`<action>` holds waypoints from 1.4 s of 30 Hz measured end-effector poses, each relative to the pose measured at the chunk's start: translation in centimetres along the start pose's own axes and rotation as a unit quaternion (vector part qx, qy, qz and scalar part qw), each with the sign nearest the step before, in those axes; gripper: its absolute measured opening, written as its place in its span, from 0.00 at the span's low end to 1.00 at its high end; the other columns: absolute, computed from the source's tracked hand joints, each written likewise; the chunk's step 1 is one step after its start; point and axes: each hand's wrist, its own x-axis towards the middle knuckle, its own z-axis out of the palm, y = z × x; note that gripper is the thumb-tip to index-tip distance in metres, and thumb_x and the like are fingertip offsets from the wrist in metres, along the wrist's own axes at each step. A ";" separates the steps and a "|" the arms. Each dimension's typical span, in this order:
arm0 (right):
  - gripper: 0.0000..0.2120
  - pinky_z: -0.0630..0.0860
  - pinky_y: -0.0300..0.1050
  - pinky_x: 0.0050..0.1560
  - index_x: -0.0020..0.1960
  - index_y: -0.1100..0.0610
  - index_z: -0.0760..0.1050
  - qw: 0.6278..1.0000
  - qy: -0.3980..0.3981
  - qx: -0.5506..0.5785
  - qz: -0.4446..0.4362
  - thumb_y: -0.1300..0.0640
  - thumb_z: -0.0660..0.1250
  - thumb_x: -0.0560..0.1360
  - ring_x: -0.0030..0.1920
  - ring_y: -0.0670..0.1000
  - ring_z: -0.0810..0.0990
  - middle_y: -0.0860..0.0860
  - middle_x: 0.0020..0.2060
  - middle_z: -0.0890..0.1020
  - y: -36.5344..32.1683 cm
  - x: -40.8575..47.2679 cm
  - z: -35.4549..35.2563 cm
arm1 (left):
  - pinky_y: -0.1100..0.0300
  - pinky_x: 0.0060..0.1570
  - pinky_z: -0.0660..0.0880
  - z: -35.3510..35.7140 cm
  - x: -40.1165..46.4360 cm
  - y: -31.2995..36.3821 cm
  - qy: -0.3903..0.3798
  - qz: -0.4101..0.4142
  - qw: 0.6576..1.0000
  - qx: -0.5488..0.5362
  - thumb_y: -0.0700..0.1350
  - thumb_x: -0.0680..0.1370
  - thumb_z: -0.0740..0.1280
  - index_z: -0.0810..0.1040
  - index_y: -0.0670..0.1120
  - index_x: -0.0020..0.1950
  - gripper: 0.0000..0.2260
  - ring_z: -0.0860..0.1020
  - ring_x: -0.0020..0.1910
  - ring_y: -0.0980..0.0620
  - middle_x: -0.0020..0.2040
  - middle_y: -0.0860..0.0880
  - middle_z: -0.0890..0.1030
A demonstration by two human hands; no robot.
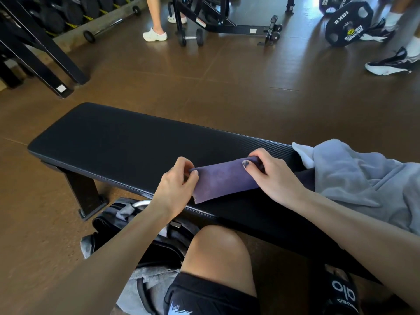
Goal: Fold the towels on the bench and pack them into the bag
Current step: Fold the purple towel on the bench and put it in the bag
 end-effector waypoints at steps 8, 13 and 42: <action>0.09 0.79 0.51 0.46 0.55 0.51 0.71 0.999 -0.010 -0.005 0.048 0.47 0.63 0.81 0.38 0.49 0.79 0.49 0.43 0.81 0.0 0.8 0.5 | 0.63 0.46 0.67 0.6 1.8 -0.1 -0.015 -0.040 0.995 0.090 0.51 0.83 0.61 0.74 0.49 0.63 0.11 0.74 0.51 0.52 0.56 0.48 0.75; 0.07 0.72 0.44 0.38 0.49 0.50 0.70 0.997 -0.034 -0.014 0.064 0.47 0.64 0.80 0.30 0.44 0.74 0.46 0.36 0.78 0.0 0.6 0.5 | 0.63 0.38 0.69 0.3 1.6 0.2 -0.027 -0.031 0.984 0.173 0.49 0.83 0.59 0.77 0.48 0.58 0.10 0.74 0.42 0.53 0.49 0.49 0.73; 0.10 0.75 0.42 0.40 0.53 0.50 0.76 0.988 -0.112 -0.061 0.091 0.45 0.65 0.79 0.40 0.49 0.82 0.49 0.42 0.83 -5.4 -3.3 1.5 | 0.57 0.41 0.78 -3.9 -3.8 0.8 -0.038 -0.228 0.942 -0.245 0.47 0.77 0.72 0.72 0.42 0.56 0.14 0.81 0.49 0.49 0.53 0.42 0.81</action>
